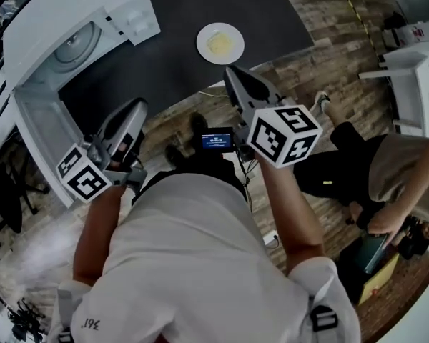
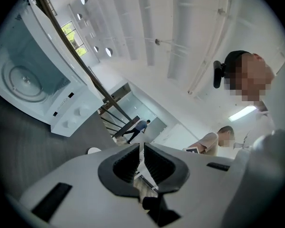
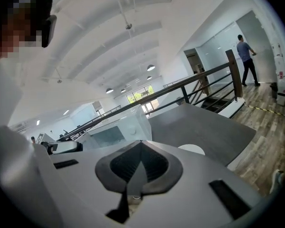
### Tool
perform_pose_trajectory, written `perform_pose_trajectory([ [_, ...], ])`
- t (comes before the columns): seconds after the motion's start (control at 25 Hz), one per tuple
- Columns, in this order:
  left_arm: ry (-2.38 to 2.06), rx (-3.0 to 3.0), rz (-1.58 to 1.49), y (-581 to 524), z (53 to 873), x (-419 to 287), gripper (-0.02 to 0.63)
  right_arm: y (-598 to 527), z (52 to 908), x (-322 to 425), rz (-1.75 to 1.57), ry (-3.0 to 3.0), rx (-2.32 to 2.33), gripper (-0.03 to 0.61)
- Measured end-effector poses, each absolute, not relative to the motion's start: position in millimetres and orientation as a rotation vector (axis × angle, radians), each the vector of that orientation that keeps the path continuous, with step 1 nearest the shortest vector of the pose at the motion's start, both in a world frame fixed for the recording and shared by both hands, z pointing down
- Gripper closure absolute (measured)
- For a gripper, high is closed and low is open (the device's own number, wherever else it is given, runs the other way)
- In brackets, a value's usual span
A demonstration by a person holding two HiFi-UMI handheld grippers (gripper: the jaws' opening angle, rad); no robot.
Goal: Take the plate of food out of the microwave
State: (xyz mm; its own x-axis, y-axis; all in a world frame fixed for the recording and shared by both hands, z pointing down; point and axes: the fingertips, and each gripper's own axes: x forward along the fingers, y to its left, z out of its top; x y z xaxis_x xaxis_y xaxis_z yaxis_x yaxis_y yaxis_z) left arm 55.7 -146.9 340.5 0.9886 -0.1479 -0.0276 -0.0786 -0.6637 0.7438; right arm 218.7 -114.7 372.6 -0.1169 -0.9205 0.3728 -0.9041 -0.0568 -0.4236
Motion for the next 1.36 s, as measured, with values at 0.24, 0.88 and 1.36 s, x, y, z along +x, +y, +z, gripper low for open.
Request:
perform_pose_trajectory([
  [0.24,-0.162,2.384,-0.109,-121,320,14,0.58,-98,346,174,-0.848,2.209,-2.017,0.577],
  [0.88,-0.142,2.458,-0.096,-77,292,-26,0.58,-59,305,120,-0.71,2.314,-1.964,0.578],
  [1.36,-0.228,2.449,-0.124,-65,288,-16,0.58,-48,297,132,-0.684,2.422,-1.945,0.578],
])
